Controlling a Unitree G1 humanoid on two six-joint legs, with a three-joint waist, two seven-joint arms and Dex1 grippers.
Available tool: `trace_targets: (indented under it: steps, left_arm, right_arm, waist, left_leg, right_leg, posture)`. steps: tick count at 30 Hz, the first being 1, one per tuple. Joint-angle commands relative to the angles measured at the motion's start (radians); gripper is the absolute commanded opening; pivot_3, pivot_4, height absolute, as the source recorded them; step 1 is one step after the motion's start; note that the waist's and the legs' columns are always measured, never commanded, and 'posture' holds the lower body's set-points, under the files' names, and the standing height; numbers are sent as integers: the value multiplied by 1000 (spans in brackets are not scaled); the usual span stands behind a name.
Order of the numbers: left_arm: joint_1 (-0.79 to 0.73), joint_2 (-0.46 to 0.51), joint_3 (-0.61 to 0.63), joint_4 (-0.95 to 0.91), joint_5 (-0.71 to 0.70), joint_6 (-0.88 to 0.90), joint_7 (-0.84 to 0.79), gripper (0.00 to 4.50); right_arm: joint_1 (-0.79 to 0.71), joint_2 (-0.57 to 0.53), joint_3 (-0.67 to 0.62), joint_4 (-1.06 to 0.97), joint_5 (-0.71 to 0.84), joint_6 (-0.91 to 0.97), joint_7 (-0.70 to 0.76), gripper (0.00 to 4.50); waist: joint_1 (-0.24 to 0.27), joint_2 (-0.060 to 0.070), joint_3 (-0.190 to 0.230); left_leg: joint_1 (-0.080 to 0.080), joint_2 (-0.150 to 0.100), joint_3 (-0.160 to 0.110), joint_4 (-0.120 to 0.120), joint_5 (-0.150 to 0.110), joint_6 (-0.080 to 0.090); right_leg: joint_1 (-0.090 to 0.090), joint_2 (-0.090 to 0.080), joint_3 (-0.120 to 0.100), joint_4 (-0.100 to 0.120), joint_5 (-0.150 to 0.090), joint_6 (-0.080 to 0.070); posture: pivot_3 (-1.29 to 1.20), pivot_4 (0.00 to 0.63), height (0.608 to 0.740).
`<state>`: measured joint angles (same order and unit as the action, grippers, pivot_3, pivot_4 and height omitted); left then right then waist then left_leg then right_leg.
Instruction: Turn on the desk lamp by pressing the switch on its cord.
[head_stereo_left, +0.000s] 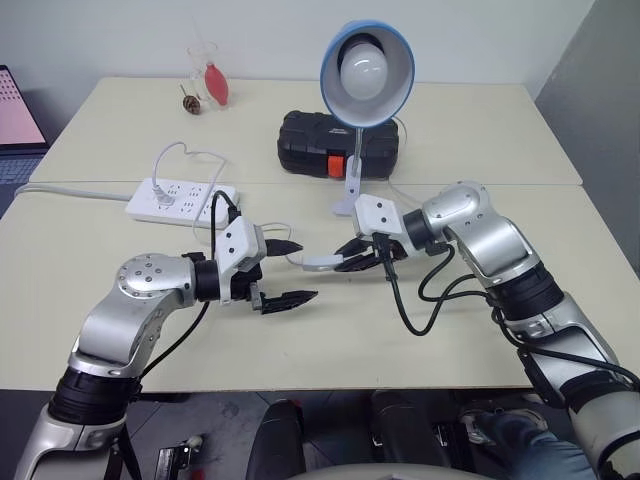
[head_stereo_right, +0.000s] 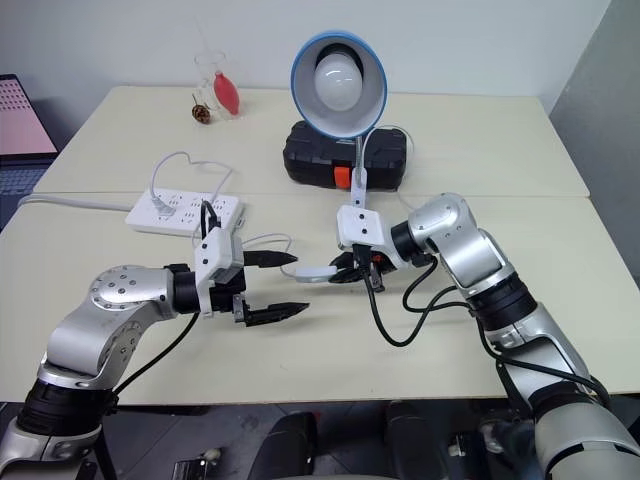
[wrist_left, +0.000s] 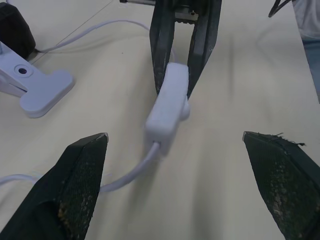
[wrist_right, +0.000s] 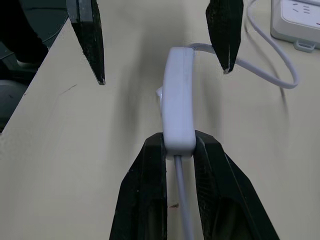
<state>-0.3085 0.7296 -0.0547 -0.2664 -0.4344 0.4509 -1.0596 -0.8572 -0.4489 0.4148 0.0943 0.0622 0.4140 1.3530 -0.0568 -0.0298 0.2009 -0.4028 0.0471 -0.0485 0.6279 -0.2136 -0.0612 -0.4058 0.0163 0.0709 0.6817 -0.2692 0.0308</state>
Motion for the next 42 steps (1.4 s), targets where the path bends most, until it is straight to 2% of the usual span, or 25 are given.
trace_targets:
  steps: [1, 8, 9, 10, 22, 24, 26, 34, 40, 42]
  left_arm:
    - [-22, -13, -6, -11, -9, -6, -6, 4500]
    - [-31, -21, -17, -6, -10, -8, -14, 4500]
    - [-32, -21, -22, -1, 3, -19, -13, 4136]
    - [-32, -22, -25, 3, 10, -26, -13, 4071]
    - [-66, -43, -67, 55, 75, -77, -5, 1531]
    - [-68, -46, -70, 59, 81, -82, -6, 976]
    - [-67, -48, -73, 63, 88, -88, -7, 675]
    - [-75, -56, -71, 105, 119, -136, 4, 531]
    - [-70, -70, -53, 88, 82, -154, -19, 531]
    - [-62, -59, -52, 91, 92, -182, -37, 1231]
  right_arm:
    - [-6, -10, -5, -46, 16, -21, 5, 389]
    - [-3, -14, -2, -53, 16, -27, 6, 389]
    - [-2, -14, -2, -54, 15, -30, 5, 389]
    - [-2, -14, -2, -54, 14, -32, 5, 389]
    - [0, -15, 1, -75, 21, -28, 5, 389]
    - [0, -15, 3, -79, 22, -27, 6, 389]
    - [0, -16, 4, -81, 23, -25, 6, 389]
    - [-2, -19, 7, -75, 22, -36, 14, 389]
    - [-3, -18, 8, -70, 23, -47, 15, 389]
    - [-3, -17, 9, -66, 22, -52, 16, 389]
  waist:
    - [0, 0, 0]
    - [0, 0, 0]
    - [0, 0, 0]
    - [0, 0, 0]
    - [0, 0, 0]
    - [0, 0, 0]
    - [0, 0, 0]
    - [0, 0, 0]
    - [0, 0, 0]
    - [0, 0, 0]
  left_leg:
    - [0, 0, 0, 0, 0, 0]
    - [0, 0, 0, 0, 0, 0]
    - [0, 0, 0, 0, 0, 0]
    - [0, 0, 0, 0, 0, 0]
    - [0, 0, 0, 0, 0, 0]
    - [0, 0, 0, 0, 0, 0]
    - [0, 0, 0, 0, 0, 0]
    - [0, 0, 0, 0, 0, 0]
    - [0, 0, 0, 0, 0, 0]
    - [0, 0, 0, 0, 0, 0]
  right_leg:
    - [0, 0, 0, 0, 0, 0]
    - [0, 0, 0, 0, 0, 0]
    - [0, 0, 0, 0, 0, 0]
    - [0, 0, 0, 0, 0, 0]
    - [0, 0, 0, 0, 0, 0]
    - [0, 0, 0, 0, 0, 0]
    - [0, 0, 0, 0, 0, 0]
    - [0, 0, 0, 0, 0, 0]
    - [0, 0, 0, 0, 0, 0]
    - [0, 0, 0, 0, 0, 0]
  posture:
    - [0, 150, 740]
    - [0, 150, 740]
    - [0, 150, 740]
    - [0, 150, 740]
    - [0, 150, 740]
    - [0, 150, 740]
    - [0, 150, 740]
    - [0, 150, 740]
    - [0, 150, 740]
    - [0, 150, 740]
